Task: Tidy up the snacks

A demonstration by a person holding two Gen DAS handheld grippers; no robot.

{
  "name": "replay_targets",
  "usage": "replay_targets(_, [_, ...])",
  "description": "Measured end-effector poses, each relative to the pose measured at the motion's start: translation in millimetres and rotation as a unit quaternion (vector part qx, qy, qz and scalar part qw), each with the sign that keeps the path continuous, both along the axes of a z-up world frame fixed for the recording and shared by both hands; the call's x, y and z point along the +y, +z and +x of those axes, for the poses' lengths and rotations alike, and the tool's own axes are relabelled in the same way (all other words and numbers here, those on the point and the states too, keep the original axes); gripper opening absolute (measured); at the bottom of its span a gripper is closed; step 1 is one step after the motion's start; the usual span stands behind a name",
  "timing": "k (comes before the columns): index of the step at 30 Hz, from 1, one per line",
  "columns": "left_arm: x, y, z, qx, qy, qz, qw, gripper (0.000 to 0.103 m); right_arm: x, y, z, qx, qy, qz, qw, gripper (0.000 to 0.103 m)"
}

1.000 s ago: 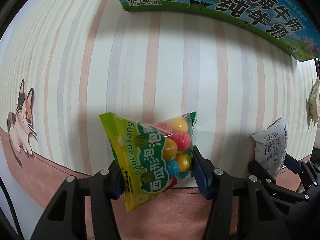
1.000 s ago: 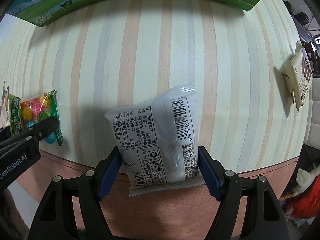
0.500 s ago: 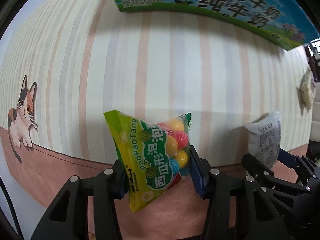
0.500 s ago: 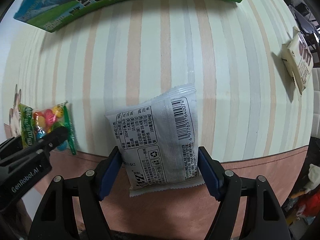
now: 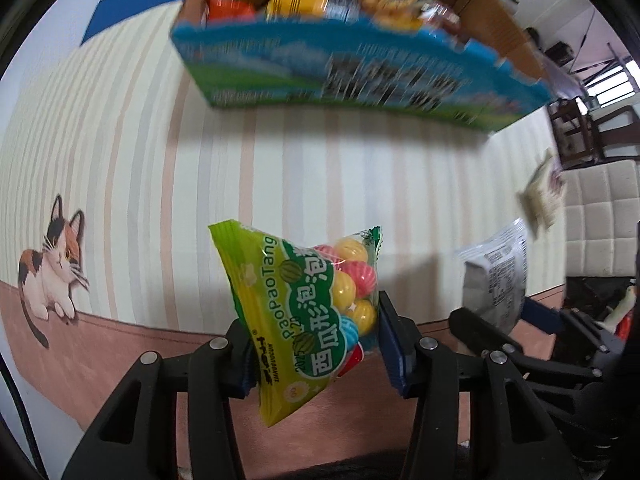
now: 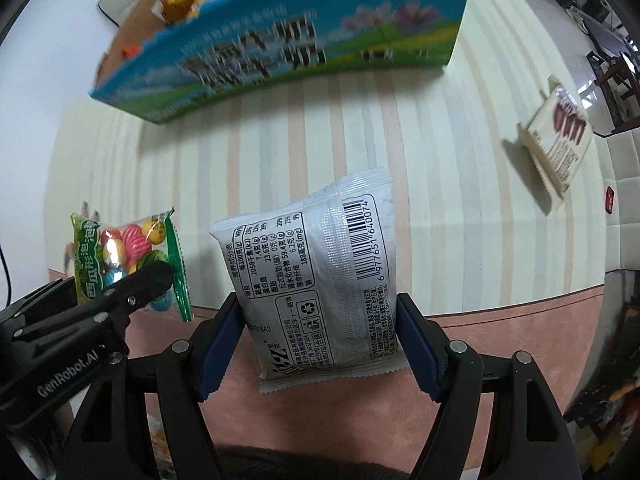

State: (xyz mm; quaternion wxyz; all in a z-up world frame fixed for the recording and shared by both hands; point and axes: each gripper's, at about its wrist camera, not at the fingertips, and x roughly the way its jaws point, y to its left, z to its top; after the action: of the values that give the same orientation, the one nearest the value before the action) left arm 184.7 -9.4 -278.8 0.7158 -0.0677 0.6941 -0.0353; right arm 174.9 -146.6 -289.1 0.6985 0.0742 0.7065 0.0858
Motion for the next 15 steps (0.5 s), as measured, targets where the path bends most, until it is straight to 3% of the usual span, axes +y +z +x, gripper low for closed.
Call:
replay_targets(10, [7.3, 63.4, 55.8, -0.06, -0.007, -0.036, 0.9975, 0.046, -16.5, 76.4, 34.6, -0.059, -0.017, 0.04, 0.997, 0.077])
replay_targets(15, [5.9, 82.2, 103.5, -0.082, -0.012, -0.035, 0.9959, 0.036, -23.9, 107.6, 76.1, -0.093, -0.027, 0.051, 0.994, 0.077])
